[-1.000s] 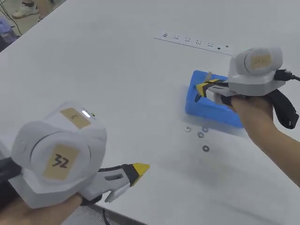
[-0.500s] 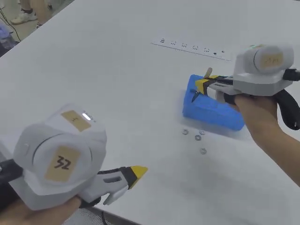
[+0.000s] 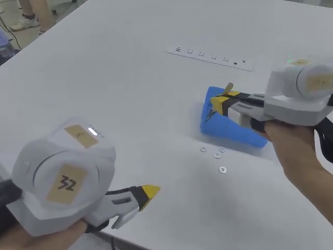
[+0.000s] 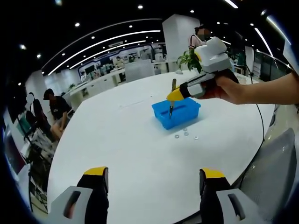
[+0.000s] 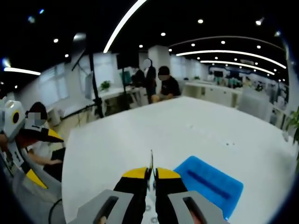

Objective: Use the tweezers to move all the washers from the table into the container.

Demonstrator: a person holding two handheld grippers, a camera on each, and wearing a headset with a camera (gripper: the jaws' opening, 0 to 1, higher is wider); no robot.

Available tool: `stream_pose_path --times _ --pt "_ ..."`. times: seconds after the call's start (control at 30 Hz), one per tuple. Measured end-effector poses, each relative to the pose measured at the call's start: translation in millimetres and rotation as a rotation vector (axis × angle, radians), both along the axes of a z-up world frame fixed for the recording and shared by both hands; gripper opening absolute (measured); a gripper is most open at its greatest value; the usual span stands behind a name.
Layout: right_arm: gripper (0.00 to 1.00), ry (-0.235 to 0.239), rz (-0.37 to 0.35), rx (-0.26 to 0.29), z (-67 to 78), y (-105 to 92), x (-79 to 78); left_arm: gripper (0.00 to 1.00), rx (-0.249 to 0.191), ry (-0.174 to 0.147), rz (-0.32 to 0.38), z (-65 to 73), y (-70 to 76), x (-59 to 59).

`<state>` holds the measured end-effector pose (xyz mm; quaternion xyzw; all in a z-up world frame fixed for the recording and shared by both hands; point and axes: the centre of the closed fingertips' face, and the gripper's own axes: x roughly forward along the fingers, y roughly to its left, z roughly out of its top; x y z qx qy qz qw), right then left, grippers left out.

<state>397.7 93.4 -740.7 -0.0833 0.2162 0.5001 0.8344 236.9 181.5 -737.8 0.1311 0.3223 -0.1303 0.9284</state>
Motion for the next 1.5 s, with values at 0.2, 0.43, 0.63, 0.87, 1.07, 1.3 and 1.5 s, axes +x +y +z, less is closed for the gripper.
stream_pose_path --times 0.2,0.43,0.63,0.87,1.07,1.3,1.5 --pt "0.02 0.048 -0.005 -0.024 -24.2 -4.4 -9.3 0.82 0.011 0.003 -0.001 -1.1 0.2 0.9" --pt "0.02 0.071 -0.014 -0.05 -36.6 -5.3 -14.4 0.83 0.012 0.009 0.004 -2.8 2.1 1.2" --pt "0.02 0.079 -0.021 -0.065 -41.8 -6.6 -14.4 0.83 0.018 0.006 0.006 -3.1 2.5 1.6" --pt "0.02 0.081 -0.02 -0.075 -45.6 -7.0 -15.1 0.84 0.009 0.016 0.004 -5.5 1.4 0.0" --pt "0.02 0.077 -0.026 -0.079 -48.7 -8.2 -12.8 0.84 0.013 0.018 0.003 -6.0 2.4 -0.8" --pt "0.02 0.077 -0.022 -0.085 -54.4 -7.2 -9.7 0.84 0.016 0.017 0.009 -6.0 4.3 -1.9" --pt "0.02 0.064 -0.022 -0.089 -53.1 -6.9 -10.1 0.83 0.015 0.014 0.004 -5.9 2.6 -1.5"
